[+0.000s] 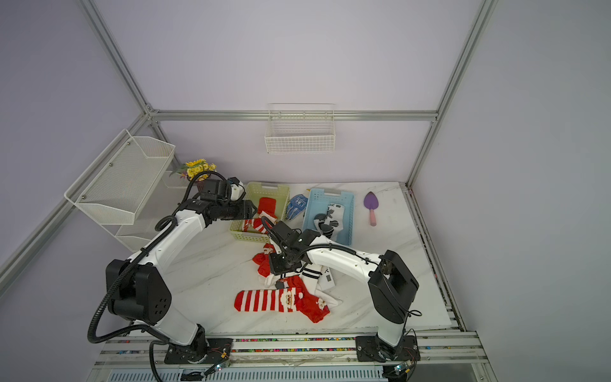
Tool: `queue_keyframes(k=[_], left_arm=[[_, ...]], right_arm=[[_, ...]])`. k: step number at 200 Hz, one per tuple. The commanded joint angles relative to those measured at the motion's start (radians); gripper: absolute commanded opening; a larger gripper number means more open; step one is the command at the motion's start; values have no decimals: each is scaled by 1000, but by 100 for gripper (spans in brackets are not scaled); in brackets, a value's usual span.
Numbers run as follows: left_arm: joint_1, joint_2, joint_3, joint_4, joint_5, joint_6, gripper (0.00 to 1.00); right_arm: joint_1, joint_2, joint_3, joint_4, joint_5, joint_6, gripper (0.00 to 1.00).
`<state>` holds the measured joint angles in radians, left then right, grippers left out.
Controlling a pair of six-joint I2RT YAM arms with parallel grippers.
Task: Sort the socks into the basket by color
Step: Adjust the sock at the center of the board.
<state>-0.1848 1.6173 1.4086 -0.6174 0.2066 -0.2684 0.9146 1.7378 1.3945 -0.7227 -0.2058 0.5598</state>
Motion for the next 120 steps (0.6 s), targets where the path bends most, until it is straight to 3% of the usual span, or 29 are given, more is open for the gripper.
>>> queue_keyframes(k=[1,51,120], left_arm=[[5,-30,-27,21,21,6,73],[6,-30,-27,21,24,5,73],[5,-27,-28,21,24,5,73]], right_arm=[[6,-82,-28,-36,78,26,36],[5,-117,-74,-39,111,45,43],[7,-3,-13,-42,133,15,49]])
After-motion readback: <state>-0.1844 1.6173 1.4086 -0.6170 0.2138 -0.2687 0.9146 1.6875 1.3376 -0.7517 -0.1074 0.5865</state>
